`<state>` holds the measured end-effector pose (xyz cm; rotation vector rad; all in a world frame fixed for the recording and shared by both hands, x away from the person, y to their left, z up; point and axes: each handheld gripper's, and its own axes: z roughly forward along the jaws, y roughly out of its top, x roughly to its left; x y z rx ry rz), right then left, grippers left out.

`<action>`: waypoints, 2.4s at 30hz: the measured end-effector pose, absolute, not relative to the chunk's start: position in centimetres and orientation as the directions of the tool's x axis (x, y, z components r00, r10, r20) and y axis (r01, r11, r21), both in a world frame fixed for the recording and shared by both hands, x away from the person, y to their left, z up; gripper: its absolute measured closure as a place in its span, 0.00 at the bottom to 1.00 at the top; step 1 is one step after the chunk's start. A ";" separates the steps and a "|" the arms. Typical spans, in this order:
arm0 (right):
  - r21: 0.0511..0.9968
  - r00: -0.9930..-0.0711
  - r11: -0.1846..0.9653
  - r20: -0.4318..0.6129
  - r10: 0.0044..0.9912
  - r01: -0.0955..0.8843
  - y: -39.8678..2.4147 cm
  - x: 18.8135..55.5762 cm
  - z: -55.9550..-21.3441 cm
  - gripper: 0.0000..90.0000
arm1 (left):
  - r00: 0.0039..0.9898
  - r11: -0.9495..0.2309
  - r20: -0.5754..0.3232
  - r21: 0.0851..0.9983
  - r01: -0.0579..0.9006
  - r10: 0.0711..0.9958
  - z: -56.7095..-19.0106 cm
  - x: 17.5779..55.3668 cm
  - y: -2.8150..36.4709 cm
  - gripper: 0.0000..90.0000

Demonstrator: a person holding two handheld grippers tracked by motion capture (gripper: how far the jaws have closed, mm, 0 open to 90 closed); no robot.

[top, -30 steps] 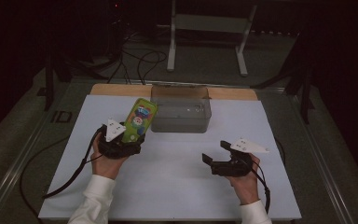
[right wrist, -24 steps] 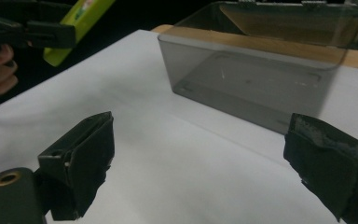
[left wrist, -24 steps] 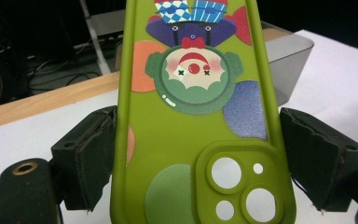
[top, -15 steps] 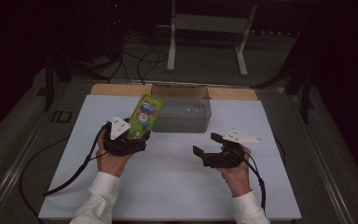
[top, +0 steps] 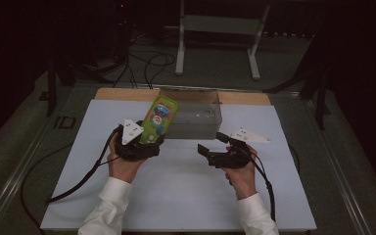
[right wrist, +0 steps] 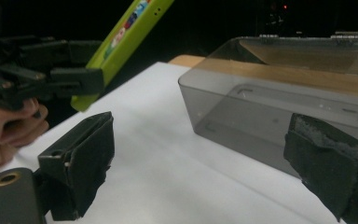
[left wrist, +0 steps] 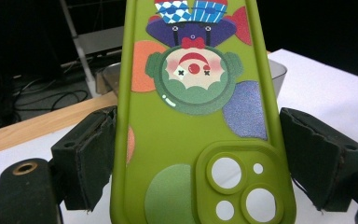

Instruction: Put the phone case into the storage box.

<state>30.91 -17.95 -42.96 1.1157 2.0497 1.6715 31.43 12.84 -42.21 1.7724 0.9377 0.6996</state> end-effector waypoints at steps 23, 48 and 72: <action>0.939 -0.710 0.009 0.254 0.657 0.344 -14.9 32.6 -39.8 0.15 | 0.585 -0.208 0.040 0.952 0.223 0.810 -41.7 31.0 11.4 0.17; 0.882 -0.693 -0.115 0.434 0.575 0.457 -12.9 33.7 -40.0 0.36 | 0.587 -0.164 0.010 0.964 0.209 0.809 -42.0 30.5 10.6 0.17; 0.776 -0.594 -0.207 0.599 0.537 0.595 -10.9 34.3 -41.4 0.80 | 0.583 -0.122 -0.037 0.965 0.231 0.812 -42.5 30.6 10.3 0.17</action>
